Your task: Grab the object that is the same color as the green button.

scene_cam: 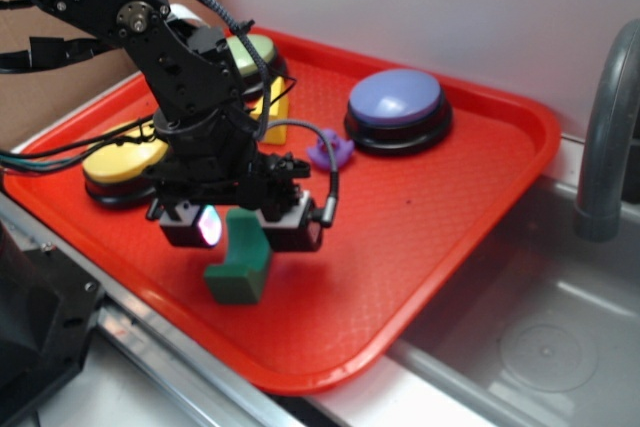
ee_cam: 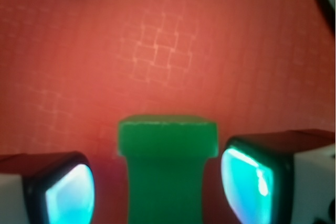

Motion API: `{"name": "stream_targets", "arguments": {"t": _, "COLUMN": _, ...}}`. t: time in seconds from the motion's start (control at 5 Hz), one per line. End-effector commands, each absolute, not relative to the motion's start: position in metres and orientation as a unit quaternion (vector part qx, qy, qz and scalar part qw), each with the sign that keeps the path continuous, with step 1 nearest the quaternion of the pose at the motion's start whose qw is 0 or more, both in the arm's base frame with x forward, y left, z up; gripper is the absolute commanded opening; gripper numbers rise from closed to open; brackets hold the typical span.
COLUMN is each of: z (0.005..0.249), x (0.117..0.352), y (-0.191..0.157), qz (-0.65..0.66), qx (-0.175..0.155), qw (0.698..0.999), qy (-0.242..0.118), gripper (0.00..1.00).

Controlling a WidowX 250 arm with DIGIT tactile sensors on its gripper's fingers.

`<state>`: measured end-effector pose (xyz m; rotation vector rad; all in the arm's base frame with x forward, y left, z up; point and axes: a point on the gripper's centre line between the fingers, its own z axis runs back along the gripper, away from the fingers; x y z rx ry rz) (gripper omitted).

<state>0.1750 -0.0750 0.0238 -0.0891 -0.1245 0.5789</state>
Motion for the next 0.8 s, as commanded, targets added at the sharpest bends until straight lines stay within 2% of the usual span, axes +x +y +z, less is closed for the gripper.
{"name": "stream_targets", "arguments": {"t": 0.0, "z": 0.020, "x": 0.185, "y": -0.077, "qz": 0.290, "qx": -0.043, "qw": 0.953, "qy": -0.077, "gripper": 0.62}}
{"name": "stream_targets", "arguments": {"t": 0.2, "z": 0.020, "x": 0.187, "y": -0.078, "qz": 0.293, "qx": -0.034, "qw": 0.953, "qy": -0.075, "gripper": 0.00}}
{"name": "stream_targets", "arguments": {"t": 0.4, "z": 0.026, "x": 0.189, "y": -0.079, "qz": 0.292, "qx": -0.024, "qw": 0.953, "qy": -0.070, "gripper": 0.00}}
{"name": "stream_targets", "arguments": {"t": 0.6, "z": 0.047, "x": 0.195, "y": -0.078, "qz": 0.248, "qx": -0.050, "qw": 0.966, "qy": -0.051, "gripper": 0.00}}
